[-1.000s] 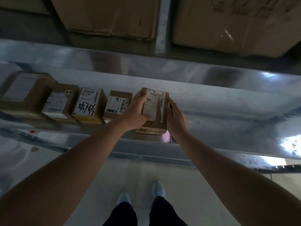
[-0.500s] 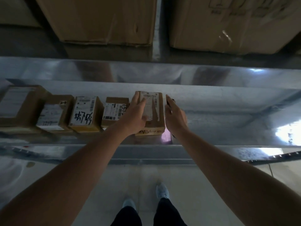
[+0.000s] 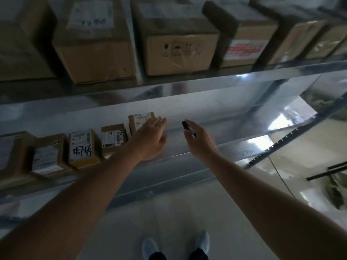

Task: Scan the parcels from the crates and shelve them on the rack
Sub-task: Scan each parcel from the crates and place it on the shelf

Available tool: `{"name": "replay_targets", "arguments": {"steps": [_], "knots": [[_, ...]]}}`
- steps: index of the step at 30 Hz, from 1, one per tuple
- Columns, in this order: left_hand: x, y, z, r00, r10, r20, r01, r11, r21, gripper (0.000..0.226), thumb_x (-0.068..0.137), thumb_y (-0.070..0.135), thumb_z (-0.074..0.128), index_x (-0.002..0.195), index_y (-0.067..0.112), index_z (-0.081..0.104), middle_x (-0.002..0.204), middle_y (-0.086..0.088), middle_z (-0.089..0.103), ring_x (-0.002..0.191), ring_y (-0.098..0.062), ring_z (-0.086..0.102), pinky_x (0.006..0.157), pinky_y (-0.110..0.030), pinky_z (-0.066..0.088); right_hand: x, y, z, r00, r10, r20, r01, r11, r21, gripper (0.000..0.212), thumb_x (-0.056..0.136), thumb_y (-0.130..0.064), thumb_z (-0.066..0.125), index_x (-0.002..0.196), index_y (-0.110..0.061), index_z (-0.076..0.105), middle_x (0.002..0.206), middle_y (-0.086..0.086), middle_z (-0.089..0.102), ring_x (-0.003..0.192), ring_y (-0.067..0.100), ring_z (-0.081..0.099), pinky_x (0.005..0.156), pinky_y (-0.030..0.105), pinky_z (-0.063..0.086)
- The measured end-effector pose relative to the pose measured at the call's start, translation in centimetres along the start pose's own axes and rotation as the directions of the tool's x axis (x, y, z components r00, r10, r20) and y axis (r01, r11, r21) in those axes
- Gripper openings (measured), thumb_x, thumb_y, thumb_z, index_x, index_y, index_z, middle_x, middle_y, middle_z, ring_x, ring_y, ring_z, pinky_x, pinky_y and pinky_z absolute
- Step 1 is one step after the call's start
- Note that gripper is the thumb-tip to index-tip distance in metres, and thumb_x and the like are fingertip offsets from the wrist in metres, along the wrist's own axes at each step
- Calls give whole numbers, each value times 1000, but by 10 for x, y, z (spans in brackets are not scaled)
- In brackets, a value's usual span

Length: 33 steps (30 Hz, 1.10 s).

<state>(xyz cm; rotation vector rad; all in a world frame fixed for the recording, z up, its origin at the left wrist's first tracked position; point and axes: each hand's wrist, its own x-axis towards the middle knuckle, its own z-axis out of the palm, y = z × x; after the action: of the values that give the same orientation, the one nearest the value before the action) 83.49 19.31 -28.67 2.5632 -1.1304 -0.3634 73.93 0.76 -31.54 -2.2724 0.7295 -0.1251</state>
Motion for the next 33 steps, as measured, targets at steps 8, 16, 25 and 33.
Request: {"name": "replay_targets", "arguments": {"steps": [8,16,25,33], "knots": [[-8,116,-6,990,138,21,-140,978,157,72,111,50,36,169,15,11,175,-7,15,160,-31,17,129,-47,21,-69,53,-100,991,11,-132,-38,979,-202,50,110,-47,46,160,-50,38,138,18,63,117,40,61,100,46,52],[-19,288,26,937,347,-43,-327,913,244,60,105,49,48,153,14,45,153,-8,50,134,-34,52,106,-48,48,-168,157,-226,954,58,-293,-122,971,-204,48,109,-47,48,157,-49,45,139,18,65,120,40,62,99,44,52],[-26,500,85,815,579,9,-562,788,251,55,102,51,52,147,19,53,149,-5,54,125,-34,59,101,-49,52,-275,283,-358,860,221,-461,-314,940,-135,48,108,-48,47,156,-51,43,136,19,64,118,43,61,97,46,50],[24,657,133,626,773,100,-767,588,258,57,102,54,50,150,23,51,148,-1,55,125,-28,61,99,-51,55,-314,379,-460,710,368,-600,-460,888,-1,50,109,-46,51,159,-44,44,142,16,65,127,40,62,104,47,51]]}}
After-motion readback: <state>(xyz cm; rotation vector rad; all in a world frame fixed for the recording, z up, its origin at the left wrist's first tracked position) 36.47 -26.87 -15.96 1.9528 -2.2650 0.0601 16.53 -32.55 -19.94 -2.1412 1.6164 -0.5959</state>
